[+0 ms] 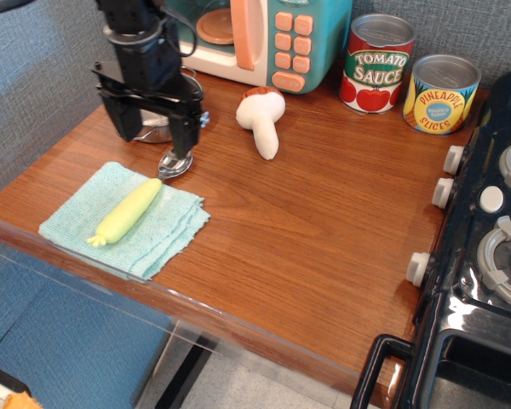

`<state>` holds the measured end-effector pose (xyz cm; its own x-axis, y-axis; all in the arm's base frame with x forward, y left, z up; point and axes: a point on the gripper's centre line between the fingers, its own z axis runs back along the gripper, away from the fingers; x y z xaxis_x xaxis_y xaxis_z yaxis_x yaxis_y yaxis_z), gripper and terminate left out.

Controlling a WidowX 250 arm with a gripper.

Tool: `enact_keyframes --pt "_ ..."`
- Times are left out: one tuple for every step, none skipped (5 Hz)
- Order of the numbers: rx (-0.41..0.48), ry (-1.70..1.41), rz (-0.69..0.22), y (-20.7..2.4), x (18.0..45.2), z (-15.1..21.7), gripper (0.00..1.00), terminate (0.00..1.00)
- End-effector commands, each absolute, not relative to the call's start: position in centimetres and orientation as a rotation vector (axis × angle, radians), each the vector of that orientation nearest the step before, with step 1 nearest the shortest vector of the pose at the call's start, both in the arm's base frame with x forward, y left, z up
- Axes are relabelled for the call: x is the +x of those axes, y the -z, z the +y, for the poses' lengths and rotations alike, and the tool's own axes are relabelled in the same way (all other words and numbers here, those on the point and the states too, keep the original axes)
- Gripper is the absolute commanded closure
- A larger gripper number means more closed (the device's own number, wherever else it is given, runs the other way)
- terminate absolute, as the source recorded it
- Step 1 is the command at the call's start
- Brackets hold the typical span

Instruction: Move the pot in front of the cans

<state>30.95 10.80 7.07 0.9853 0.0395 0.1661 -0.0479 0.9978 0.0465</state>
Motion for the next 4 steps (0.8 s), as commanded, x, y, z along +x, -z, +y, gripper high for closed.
enact_keyframes --pt "0.067 -0.065 -0.216 -8.3 33.4 10.9 0.00 0.00" --pt "0.073 -0.069 -0.208 -7.9 34.2 10.9 0.00 0.00" --pt "0.083 -0.077 -0.207 -7.5 35.2 11.2 0.00 0.00" --pt "0.087 -0.093 -0.214 -7.4 36.6 11.6 0.00 0.00"
